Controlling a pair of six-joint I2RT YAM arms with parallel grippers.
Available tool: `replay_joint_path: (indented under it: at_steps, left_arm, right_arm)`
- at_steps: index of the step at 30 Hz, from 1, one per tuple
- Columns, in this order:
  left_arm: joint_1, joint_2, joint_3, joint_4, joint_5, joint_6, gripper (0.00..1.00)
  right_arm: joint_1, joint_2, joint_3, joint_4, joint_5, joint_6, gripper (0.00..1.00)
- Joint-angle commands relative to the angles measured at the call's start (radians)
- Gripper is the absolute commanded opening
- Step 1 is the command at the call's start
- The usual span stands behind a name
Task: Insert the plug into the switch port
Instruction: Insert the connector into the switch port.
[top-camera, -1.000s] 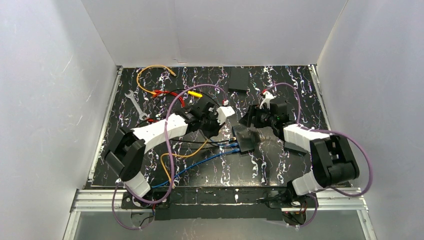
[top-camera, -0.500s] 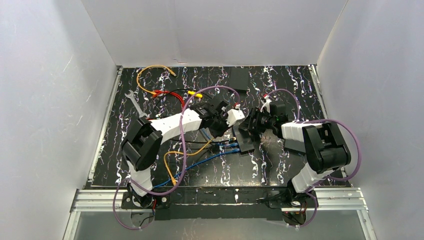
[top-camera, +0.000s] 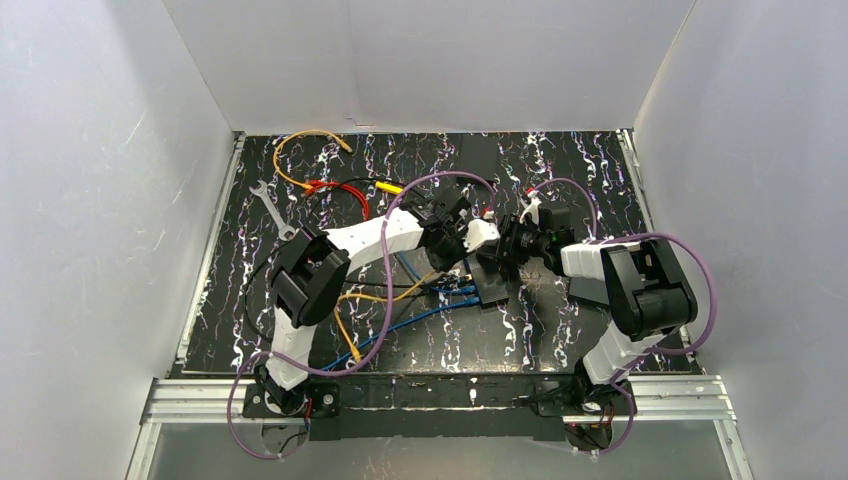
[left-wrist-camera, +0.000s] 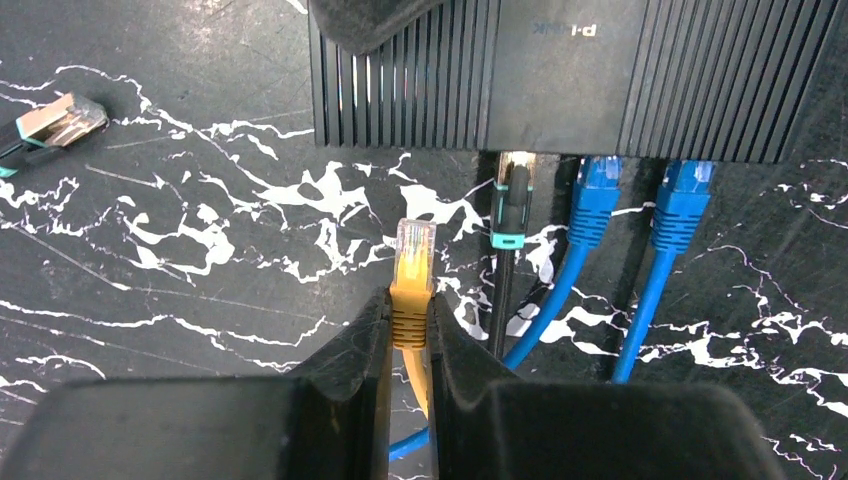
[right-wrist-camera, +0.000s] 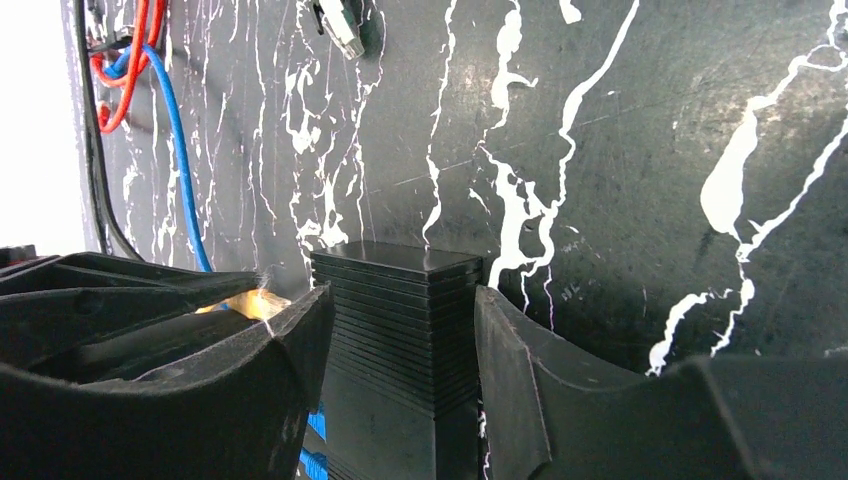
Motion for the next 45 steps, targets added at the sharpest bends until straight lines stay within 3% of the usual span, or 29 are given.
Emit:
replay_joint_path:
  at_steps: [1, 27, 45]
  left_arm:
    - [-0.008, 0.025, 0.058, -0.06, -0.005, 0.025, 0.0]
    - [-0.016, 0.105, 0.096, 0.017, -0.052, -0.053, 0.0]
    - [-0.017, -0.002, -0.019, 0.169, -0.004, -0.104, 0.0]
  right_arm:
    - [-0.003, 0.04, 0.016, 0.031, -0.019, 0.024, 0.62]
    - [-0.009, 0.08, 0.003, 0.089, -0.059, 0.075, 0.57]
    - [-0.012, 0.102, -0.003, 0.112, -0.065, 0.095, 0.57]
